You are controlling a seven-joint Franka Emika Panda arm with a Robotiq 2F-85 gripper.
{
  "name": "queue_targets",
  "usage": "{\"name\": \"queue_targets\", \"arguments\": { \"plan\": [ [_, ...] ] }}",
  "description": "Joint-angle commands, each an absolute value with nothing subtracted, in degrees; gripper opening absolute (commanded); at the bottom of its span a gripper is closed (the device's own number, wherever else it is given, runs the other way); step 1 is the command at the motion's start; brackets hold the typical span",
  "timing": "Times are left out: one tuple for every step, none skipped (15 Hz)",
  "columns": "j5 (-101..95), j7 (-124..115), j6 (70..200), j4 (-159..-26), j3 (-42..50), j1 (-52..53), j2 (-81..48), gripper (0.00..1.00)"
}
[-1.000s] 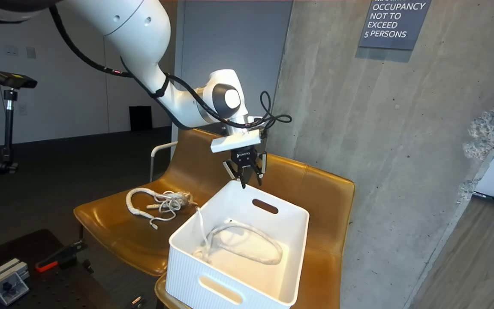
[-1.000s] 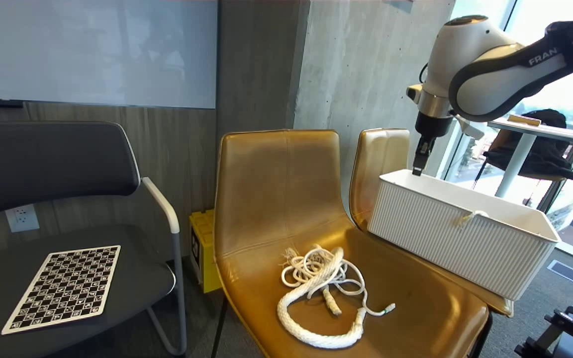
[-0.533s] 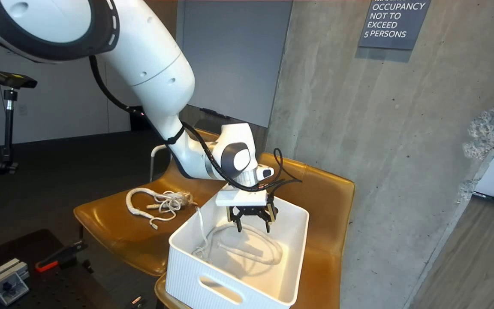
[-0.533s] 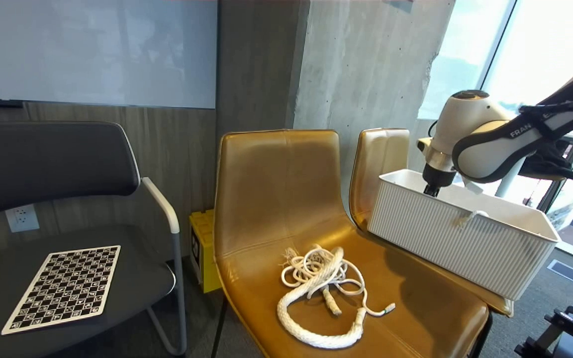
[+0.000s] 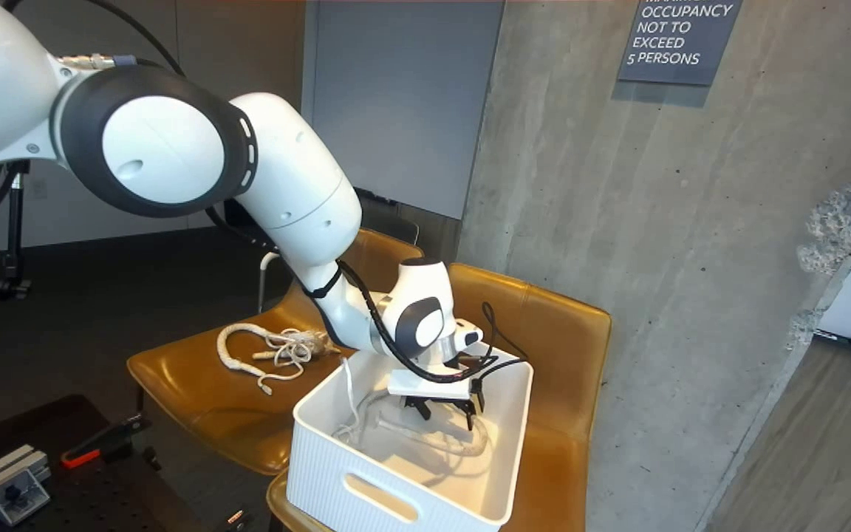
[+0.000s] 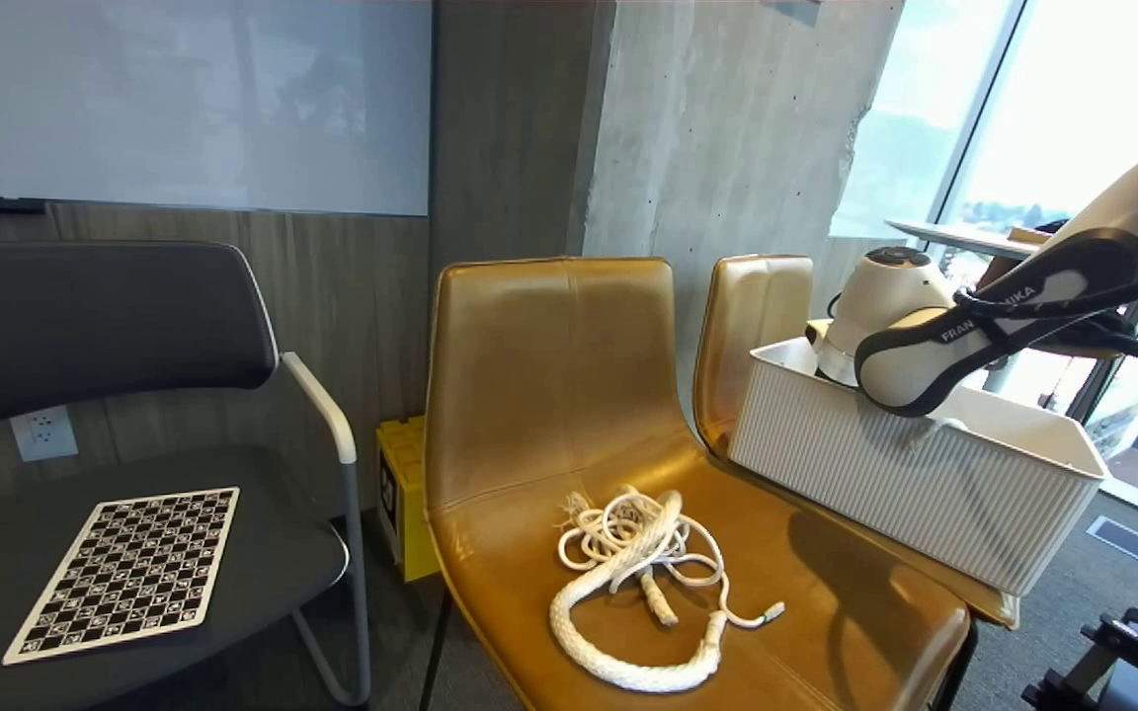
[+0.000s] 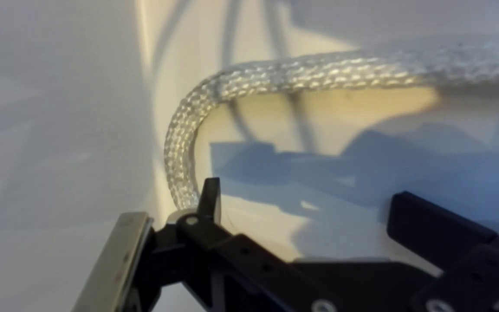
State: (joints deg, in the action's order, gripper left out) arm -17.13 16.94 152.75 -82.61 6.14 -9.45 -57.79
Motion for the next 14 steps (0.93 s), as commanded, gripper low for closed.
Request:
{"name": "queue_targets", "arguments": {
  "plan": [
    [-15.5,19.1,150.4,-74.5,5.1,-10.9,-62.9,0.68],
    [-15.4,19.1,149.9,-73.9,5.1,-10.8,-63.3,0.58],
    [-15.3,19.1,149.5,-73.4,5.0,-10.8,-63.6,0.51],
    [-15.2,19.0,148.7,-73.2,5.0,-10.7,-63.4,0.42],
    [-15.2,19.0,148.1,-73.1,5.0,-10.7,-63.1,0.35],
    [-15.3,19.0,147.7,-73.3,5.2,-10.6,-62.5,0.27],
    [-15.3,19.0,147.3,-73.2,5.2,-10.6,-62.1,0.21],
    [-15.3,19.0,146.8,-73.2,5.3,-10.7,-61.6,0.12],
    [-15.4,19.1,146.2,-73.3,5.4,-10.7,-61.0,0.05],
    [-15.4,19.2,145.6,-73.5,5.4,-10.8,-60.2,0.01],
    [-15.5,19.2,145.2,-73.9,5.5,-10.8,-59.2,0.0],
    [-15.5,19.1,145.0,-74.3,5.6,-10.7,-58.3,0.0],
    [-15.6,19.0,144.8,-75.2,5.7,-10.5,-56.8,0.0],
    [-15.7,18.8,144.8,-75.8,5.8,-10.4,-55.7,0.0]
  ]
}}
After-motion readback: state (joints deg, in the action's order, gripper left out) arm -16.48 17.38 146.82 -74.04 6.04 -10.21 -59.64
